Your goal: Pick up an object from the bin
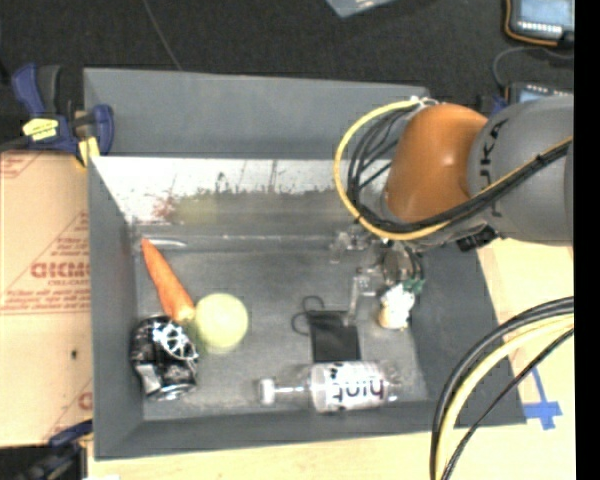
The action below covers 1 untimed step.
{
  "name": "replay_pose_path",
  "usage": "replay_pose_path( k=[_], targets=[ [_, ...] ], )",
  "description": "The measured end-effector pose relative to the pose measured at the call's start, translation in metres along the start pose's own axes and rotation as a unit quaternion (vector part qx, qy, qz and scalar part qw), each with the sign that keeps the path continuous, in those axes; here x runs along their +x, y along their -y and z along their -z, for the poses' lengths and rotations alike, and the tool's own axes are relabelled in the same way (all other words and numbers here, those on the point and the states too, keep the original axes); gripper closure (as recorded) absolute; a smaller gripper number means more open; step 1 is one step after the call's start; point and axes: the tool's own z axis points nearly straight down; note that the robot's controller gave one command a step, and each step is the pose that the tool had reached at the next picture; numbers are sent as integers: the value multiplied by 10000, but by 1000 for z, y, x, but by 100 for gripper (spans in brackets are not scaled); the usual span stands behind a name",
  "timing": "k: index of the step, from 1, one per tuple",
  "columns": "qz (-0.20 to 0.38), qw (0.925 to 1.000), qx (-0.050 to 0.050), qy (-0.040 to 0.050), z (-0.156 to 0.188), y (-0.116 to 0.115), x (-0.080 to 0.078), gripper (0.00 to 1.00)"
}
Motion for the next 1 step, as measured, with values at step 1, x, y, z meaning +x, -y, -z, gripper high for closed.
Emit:
replay_pose_path(
  k=[1],
  targets=[
    [-551,9985,0,0,-19,-9,5,0]
  ],
)
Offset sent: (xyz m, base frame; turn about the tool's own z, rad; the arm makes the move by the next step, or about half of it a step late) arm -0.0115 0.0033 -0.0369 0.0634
